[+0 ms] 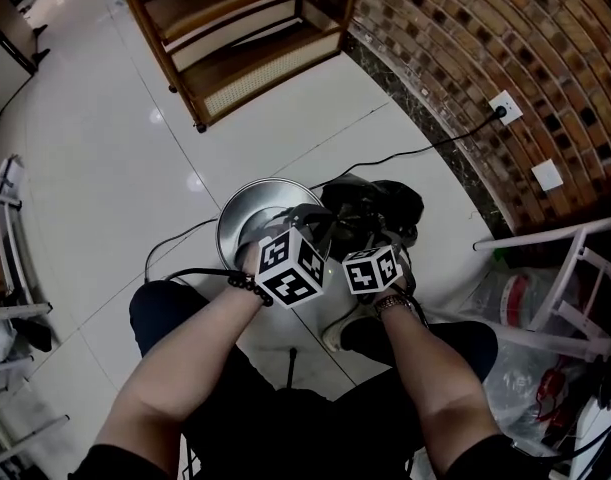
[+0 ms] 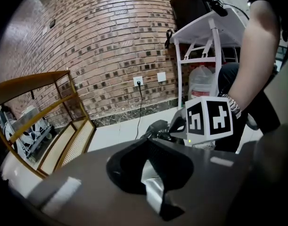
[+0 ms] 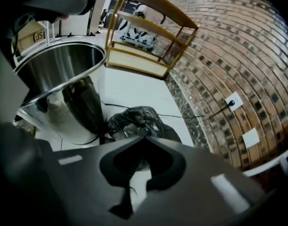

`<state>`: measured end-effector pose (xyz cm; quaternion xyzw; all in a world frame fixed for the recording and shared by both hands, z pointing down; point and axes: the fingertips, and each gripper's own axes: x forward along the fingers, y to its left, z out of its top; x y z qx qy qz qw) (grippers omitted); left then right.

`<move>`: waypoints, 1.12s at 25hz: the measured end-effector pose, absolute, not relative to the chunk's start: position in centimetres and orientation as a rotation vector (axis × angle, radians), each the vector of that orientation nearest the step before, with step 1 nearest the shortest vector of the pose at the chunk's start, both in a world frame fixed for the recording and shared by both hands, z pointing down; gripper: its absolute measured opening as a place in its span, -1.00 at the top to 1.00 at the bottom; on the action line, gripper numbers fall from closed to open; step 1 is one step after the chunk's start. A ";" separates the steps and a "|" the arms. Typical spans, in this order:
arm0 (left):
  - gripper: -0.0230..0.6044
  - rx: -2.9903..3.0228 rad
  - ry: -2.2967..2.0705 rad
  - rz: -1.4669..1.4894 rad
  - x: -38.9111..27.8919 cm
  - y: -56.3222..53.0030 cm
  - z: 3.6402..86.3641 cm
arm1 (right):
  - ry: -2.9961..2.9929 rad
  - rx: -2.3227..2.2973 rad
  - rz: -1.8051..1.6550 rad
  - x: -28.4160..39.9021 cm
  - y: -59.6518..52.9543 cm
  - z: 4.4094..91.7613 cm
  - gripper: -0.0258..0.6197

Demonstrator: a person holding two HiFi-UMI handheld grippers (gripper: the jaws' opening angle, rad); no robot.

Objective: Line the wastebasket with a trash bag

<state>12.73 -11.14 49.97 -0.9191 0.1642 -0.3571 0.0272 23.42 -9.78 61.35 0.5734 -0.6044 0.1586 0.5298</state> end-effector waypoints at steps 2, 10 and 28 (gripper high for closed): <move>0.92 -2.844 0.513 -1.100 12.6 -11.2 49.9 | -1.443 1.384 0.390 23.6 -9.7 60.9 0.91; 0.92 -2.827 0.511 -1.124 12.0 -10.5 50.1 | -1.512 1.342 0.364 22.0 -9.5 61.4 0.51; 0.92 -2.832 0.536 -1.124 11.5 -11.1 50.1 | -1.430 1.463 0.319 26.0 -9.8 55.7 0.91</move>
